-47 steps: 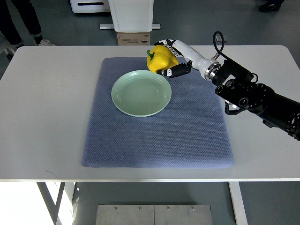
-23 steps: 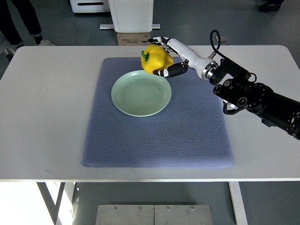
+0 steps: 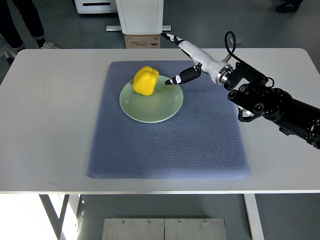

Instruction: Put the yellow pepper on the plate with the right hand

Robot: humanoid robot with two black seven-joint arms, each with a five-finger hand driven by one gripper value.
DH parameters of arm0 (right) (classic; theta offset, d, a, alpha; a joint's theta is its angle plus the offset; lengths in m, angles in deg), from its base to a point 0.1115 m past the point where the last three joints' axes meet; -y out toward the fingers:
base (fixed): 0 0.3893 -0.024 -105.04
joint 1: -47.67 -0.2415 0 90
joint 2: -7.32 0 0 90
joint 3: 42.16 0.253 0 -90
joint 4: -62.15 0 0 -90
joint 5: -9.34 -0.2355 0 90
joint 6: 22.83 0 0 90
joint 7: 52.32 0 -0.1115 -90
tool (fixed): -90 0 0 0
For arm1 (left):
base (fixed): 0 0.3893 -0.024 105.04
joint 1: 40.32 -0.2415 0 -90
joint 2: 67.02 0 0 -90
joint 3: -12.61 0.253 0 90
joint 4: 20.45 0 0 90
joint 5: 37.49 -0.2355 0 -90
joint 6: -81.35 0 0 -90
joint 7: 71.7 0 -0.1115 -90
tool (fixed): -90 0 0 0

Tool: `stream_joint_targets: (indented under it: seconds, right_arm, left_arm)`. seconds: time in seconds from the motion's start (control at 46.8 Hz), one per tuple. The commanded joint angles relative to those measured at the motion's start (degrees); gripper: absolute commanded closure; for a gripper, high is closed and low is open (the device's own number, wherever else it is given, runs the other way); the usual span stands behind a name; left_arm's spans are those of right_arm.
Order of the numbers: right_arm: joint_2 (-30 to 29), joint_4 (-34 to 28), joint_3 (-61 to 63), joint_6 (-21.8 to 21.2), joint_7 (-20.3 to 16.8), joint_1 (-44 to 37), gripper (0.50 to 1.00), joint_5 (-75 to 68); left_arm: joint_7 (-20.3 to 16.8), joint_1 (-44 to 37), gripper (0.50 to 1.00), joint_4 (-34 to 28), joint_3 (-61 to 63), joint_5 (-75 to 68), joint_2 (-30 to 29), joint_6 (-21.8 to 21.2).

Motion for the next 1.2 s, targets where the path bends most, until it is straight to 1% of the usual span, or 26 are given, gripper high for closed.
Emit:
stream_joint_targets:
  seconds: [0.0,0.749,0.856,0.941,1.07,1.176]
  right_arm:
    - [0.0,0.1,0.0,0.0,0.0,0.1,0.5,0.0]
    - [0.4,0.6,0.4,-0.2,0.0,2.5,0.5,-0.2]
    - [1.0,1.4,0.7,0.4,0.0,2.7,0.5,-0.3]
    - [2.4,1.5,3.2,1.2,0.0,4.0,0.5,-1.6]
    - [3.7,1.5,10.2,1.2,0.0,6.3,0.5,-4.0]
    - [5.5,1.7,13.3,1.2,0.0,8.3,0.5,-4.1]
  left_arm:
    - [0.0,-0.1,0.5,0.0,0.0,0.0,0.0,0.0]
    - [0.0,-0.1,0.5,0.0,-0.1,0.0,0.0,0.0]
    - [0.0,0.0,0.5,0.0,0.0,0.0,0.0,0.0]
    - [0.0,0.0,0.5,0.0,0.0,-0.1,0.0,0.0]
    - [0.0,-0.1,0.5,0.0,0.0,-0.1,0.0,0.0]
    - [0.0,-0.1,0.5,0.0,0.0,0.0,0.0,0.0]
